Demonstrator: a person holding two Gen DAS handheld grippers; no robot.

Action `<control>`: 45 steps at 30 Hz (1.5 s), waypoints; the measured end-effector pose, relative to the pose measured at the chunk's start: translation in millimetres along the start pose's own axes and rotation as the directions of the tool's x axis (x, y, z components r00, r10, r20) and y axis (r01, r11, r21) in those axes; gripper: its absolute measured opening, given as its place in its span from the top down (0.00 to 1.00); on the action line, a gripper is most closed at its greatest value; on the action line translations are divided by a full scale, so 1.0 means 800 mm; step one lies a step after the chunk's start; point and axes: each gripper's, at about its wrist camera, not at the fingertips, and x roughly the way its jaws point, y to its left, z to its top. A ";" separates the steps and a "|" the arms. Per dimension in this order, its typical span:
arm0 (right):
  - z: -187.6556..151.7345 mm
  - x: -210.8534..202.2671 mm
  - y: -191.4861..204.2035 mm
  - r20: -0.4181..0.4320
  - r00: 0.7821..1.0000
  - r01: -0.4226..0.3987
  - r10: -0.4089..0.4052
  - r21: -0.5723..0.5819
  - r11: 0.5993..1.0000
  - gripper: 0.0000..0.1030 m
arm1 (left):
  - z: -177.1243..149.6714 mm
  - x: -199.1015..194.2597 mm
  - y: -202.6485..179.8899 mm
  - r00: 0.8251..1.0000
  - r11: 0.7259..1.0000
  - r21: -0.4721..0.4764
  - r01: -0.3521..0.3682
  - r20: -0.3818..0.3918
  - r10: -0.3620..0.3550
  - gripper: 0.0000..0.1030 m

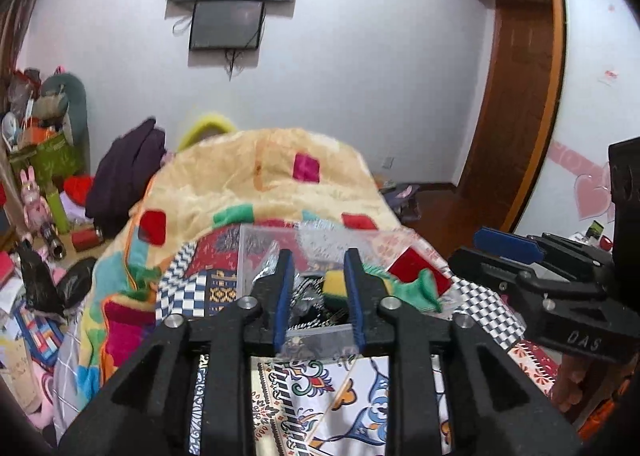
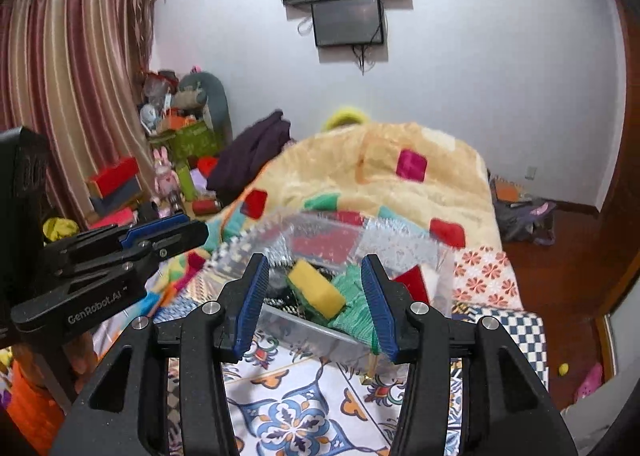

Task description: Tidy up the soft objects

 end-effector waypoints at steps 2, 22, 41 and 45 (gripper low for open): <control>0.003 -0.017 0.001 0.028 1.000 -0.004 0.004 0.005 1.000 0.56 | 0.004 -0.018 -0.008 1.000 1.000 0.016 0.008 0.029 -0.008 0.68; -0.008 -0.090 0.031 0.192 0.980 0.058 -0.053 -0.022 0.998 0.05 | -0.001 -0.105 -0.025 0.984 0.999 0.043 -0.030 0.178 0.022 0.08; -0.010 -0.098 0.033 0.199 0.978 0.069 -0.065 -0.015 0.997 0.03 | -0.004 -0.110 -0.023 0.981 0.998 0.039 -0.041 0.190 0.033 0.04; -0.010 -0.098 0.033 0.199 0.978 0.070 -0.065 -0.015 0.997 0.03 | -0.004 -0.110 -0.023 0.981 0.998 0.039 -0.043 0.190 0.035 0.04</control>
